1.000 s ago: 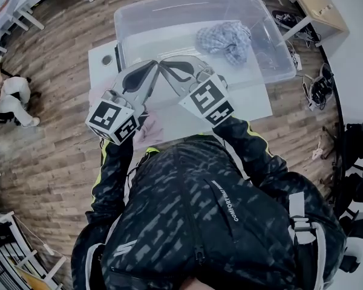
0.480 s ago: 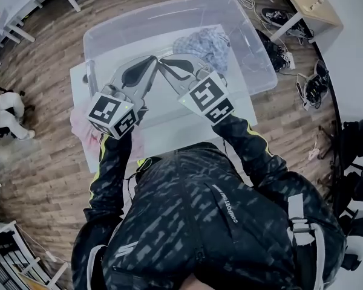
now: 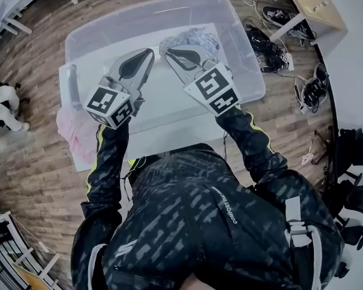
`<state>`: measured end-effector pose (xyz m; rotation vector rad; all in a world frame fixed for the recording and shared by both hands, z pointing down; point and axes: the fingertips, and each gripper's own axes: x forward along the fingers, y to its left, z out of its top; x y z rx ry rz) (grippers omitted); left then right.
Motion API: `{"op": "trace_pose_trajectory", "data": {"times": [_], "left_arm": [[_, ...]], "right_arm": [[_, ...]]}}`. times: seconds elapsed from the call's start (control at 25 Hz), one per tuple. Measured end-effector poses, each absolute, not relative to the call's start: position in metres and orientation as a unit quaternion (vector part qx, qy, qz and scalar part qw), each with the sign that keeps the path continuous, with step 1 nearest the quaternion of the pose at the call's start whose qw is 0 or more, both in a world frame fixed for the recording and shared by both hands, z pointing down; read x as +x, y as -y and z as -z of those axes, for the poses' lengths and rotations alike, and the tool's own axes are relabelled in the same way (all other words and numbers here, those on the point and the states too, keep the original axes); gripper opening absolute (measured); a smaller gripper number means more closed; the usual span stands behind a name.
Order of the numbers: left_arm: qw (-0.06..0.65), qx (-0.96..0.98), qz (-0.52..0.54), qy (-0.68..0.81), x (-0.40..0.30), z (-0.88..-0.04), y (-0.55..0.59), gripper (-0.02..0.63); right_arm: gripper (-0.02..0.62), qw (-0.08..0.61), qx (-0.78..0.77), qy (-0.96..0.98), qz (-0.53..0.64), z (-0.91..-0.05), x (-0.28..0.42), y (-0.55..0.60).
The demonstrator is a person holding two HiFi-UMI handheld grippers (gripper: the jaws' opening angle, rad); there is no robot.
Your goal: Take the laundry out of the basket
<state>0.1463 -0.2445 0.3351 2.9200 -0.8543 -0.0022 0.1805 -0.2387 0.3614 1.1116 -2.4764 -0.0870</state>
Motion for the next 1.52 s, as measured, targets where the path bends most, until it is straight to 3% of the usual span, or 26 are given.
{"op": "trace_pose_trajectory", "data": {"times": [0.24, 0.8, 1.28, 1.52], "left_arm": [[0.064, 0.954, -0.003, 0.292, 0.157, -0.358, 0.262, 0.006], [0.114, 0.946, -0.012, 0.305, 0.151, -0.414, 0.301, 0.006], [0.070, 0.949, -0.047, 0.303, 0.153, -0.418, 0.298, 0.006], [0.075, 0.946, -0.049, 0.310, 0.151, -0.419, 0.304, 0.006]], "right_arm": [[0.055, 0.257, 0.398, 0.880, 0.019, -0.389, 0.207, 0.257], [0.235, 0.421, 0.378, 0.823, -0.050, -0.513, 0.255, 0.331], [0.359, 0.532, 0.366, 0.759, -0.084, -0.617, 0.305, 0.372], [0.490, 0.562, 0.335, 0.749, -0.105, -0.659, 0.305, 0.377]]}}
